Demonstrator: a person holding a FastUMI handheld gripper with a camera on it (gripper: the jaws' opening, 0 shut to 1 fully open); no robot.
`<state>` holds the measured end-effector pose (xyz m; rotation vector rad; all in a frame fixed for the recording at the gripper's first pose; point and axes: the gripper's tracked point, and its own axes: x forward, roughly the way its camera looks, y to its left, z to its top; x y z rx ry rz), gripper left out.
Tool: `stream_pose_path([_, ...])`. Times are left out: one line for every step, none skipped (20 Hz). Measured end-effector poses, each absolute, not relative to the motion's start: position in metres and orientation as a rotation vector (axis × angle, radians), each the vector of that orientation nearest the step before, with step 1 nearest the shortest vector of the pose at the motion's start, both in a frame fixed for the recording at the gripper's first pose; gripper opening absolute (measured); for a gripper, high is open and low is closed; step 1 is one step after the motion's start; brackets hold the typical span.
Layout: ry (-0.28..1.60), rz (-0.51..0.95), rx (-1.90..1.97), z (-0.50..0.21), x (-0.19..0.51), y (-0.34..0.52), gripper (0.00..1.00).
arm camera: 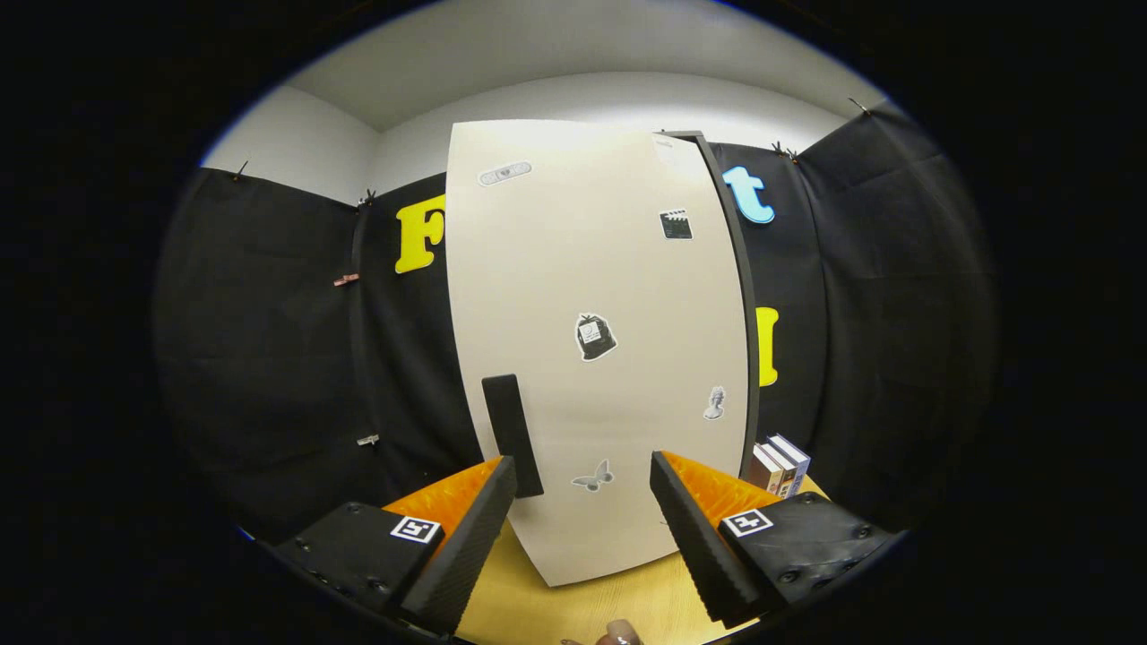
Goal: Open the shoe cabinet door, grab the shoes and put them into the shoe cabinet, then close the shoe cabinet door.
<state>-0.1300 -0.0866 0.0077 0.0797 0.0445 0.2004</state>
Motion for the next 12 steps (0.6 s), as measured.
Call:
stream_pose_path([0.045,0.201,0.077,0.0085,-0.1301,-0.0864,0.98])
stream_pose_path([0.044,0.203,0.076,0.0083,-0.1303,-0.0866,0.98])
stream_pose_path([0.044,0.205,0.073,0.0088,-0.1302,-0.0866,0.98])
stream_pose_path([0.042,0.207,0.07,0.0095,-0.1305,-0.0862,0.98])
stream_pose_path([0.041,0.208,0.067,0.0099,-0.1308,-0.0863,0.98])
stream_pose_path([0.041,0.21,0.066,0.0105,-0.1312,-0.0855,0.98])
stream_pose_path([0.04,0.212,0.065,0.0109,-0.1309,-0.0844,0.98])
stream_pose_path([0.039,0.214,0.065,0.0115,-0.1309,-0.0842,0.98])
stream_pose_path([0.038,0.216,0.065,0.0123,-0.1312,-0.0837,0.98])
stream_pose_path([0.038,0.217,0.065,0.0126,-0.1311,-0.0837,0.98])
stream_pose_path([0.037,0.219,0.064,0.0133,-0.1314,-0.0834,0.98])
stream_pose_path([0.035,0.221,0.063,0.0139,-0.1324,-0.0827,0.98])
